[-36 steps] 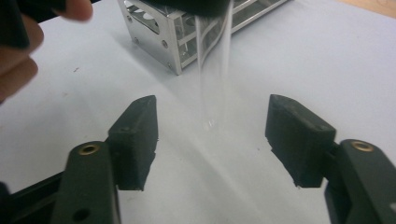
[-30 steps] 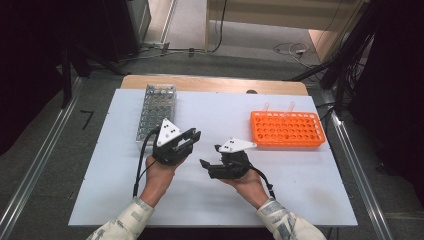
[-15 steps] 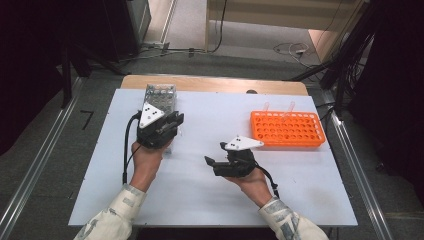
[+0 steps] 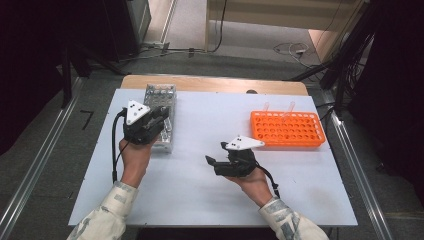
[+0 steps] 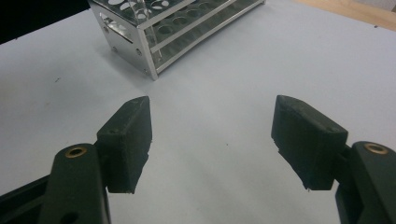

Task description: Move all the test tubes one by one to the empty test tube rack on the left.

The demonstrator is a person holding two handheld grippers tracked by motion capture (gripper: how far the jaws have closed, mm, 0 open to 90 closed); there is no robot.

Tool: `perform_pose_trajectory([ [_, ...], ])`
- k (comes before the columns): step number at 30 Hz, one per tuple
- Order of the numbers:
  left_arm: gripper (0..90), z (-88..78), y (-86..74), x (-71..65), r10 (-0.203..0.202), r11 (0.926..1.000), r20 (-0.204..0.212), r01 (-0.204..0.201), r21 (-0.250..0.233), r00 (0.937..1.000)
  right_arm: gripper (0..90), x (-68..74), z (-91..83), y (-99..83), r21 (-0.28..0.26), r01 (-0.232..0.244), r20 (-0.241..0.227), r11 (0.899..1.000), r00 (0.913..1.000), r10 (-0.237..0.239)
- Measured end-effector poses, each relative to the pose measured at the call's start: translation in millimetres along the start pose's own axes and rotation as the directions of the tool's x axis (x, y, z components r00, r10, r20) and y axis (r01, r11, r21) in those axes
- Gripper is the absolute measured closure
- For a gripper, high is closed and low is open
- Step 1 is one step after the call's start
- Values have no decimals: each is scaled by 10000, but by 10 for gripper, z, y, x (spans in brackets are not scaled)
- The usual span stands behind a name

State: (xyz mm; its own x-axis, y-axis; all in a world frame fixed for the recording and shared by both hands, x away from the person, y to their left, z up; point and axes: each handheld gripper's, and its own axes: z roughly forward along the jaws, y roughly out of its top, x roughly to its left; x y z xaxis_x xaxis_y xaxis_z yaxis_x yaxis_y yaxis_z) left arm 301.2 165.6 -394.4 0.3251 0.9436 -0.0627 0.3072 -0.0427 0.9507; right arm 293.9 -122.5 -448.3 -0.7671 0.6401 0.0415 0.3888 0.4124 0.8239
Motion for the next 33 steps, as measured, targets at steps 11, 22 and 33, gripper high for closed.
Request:
perform_pose_trajectory([
  [11,752,63,-135,35,128,9996,-359,-120,237,9993,275,0,-7,-5,5,-52,55,10000,10000,52],
  [22,751,154,-326,3,467,9964,-643,-419,738,9968,277,16,-1,-10,26,39,4,10000,10000,-39],
  [33,737,165,-374,17,315,9945,-612,-252,1020,9976,278,14,-1,-19,59,67,52,10000,10000,-67],
])
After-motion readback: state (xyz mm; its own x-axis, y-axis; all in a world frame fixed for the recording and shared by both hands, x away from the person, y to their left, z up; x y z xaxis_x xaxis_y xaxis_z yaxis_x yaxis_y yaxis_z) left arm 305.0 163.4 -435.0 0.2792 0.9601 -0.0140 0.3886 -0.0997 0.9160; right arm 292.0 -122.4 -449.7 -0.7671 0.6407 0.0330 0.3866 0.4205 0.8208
